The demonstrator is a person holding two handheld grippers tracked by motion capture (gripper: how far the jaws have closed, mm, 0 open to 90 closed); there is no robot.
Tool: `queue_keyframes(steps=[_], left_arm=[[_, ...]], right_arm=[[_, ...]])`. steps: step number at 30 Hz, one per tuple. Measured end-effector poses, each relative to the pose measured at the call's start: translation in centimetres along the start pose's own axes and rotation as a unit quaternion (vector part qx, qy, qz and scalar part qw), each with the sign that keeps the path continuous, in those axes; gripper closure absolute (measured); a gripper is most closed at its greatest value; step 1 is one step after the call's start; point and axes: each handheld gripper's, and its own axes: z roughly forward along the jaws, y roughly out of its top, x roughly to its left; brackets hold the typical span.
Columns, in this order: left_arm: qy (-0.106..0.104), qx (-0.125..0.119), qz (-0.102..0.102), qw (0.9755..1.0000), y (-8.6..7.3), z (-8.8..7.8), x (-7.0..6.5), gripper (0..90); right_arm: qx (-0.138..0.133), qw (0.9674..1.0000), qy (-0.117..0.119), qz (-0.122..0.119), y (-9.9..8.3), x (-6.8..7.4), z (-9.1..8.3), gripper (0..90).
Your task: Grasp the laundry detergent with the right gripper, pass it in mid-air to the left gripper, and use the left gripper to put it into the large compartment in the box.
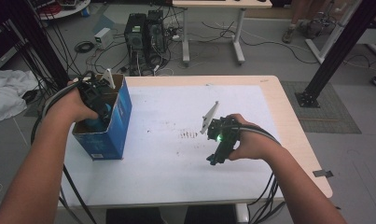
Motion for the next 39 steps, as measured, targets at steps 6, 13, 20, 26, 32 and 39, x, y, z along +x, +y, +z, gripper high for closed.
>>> queue_keyframes(steps=[6,13,20,26,32,39], left_arm=[[0.004,-0.001,0.001,1.0000,-0.1,-0.6,0.0,24.5],[0.002,-0.011,0.005,0.9999,-0.3,-1.4,-0.2,23.7],[0.007,-0.010,0.002,0.9999,-0.6,-2.1,-0.1,18.3],[0.007,-0.013,0.002,0.9999,-0.9,-2.7,-0.2,18.2],[0.007,-0.014,0.011,0.9998,-1.1,-3.3,-0.3,16.4],[0.009,-0.019,0.024,0.9995,-1.5,-3.8,-0.5,16.1]], right_arm=[[-0.001,1.0000,0.001,-0.002,-0.2,-0.1,0.0,12.0],[-0.002,1.0000,0.001,0.001,-0.2,-0.1,-0.1,12.0],[-0.001,1.0000,0.002,0.000,-0.2,-0.1,-0.2,12.0],[-0.001,1.0000,0.002,0.001,-0.2,-0.1,-0.2,12.0],[0.006,1.0000,0.001,0.000,-0.1,0.0,-0.5,12.0],[0.008,1.0000,0.001,-0.001,0.0,0.0,-0.7,12.0]])
